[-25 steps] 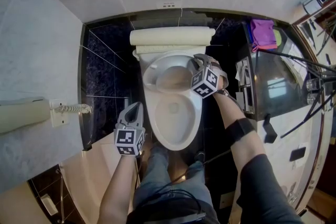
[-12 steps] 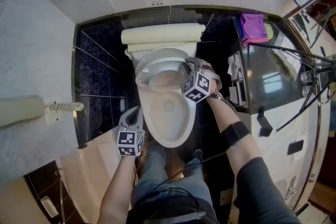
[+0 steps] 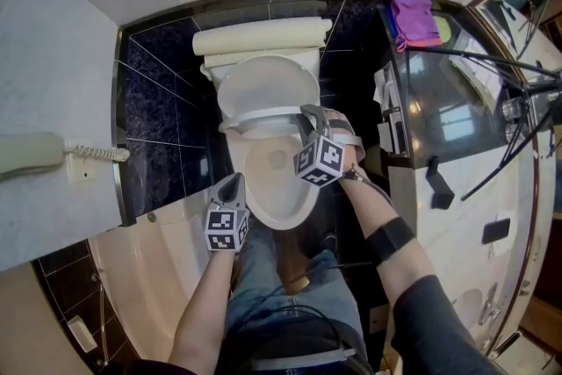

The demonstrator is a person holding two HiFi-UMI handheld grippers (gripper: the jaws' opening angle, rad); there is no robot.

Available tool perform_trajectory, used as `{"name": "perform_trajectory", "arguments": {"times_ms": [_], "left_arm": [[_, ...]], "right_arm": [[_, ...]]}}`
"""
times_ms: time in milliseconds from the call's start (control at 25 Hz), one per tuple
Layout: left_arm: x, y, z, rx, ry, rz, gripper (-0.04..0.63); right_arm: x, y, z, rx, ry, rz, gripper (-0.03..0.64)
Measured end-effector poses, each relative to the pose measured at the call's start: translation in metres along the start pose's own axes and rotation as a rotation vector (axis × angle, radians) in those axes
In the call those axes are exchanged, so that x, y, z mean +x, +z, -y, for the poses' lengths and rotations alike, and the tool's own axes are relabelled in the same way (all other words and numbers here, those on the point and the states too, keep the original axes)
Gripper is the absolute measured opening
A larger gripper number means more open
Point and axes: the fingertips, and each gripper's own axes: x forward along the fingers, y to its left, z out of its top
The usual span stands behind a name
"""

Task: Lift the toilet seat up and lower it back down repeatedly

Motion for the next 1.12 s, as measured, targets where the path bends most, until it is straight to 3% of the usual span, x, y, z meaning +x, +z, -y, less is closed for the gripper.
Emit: {"name": "perform_trajectory", "arguments": {"times_ms": [320, 640, 1000, 1120], "left_arm": [[0.002, -0.035, 0.021, -0.026, 0.036, -0.024, 0.0], [0.014, -0.062, 0.047, -0.066, 0.018, -0.029, 0.0], [0.005, -0.112, 0.07, -0.11, 0.015, -0.093, 0.0], [0.002, -0.127, 0.074, -0.109, 0.009, -0.116, 0.0]], "right_arm": [[-0.039, -0.019, -0.052, -0.08, 0.009, 0.016, 0.083], [-0.075, -0.048, -0.126, -0.161, 0.05, -0.012, 0.084], [-0.103, -0.091, -0.202, -0.212, 0.164, -0.038, 0.091], [-0.114, -0.1, -0.212, -0.219, 0.173, -0.023, 0.031]]}}
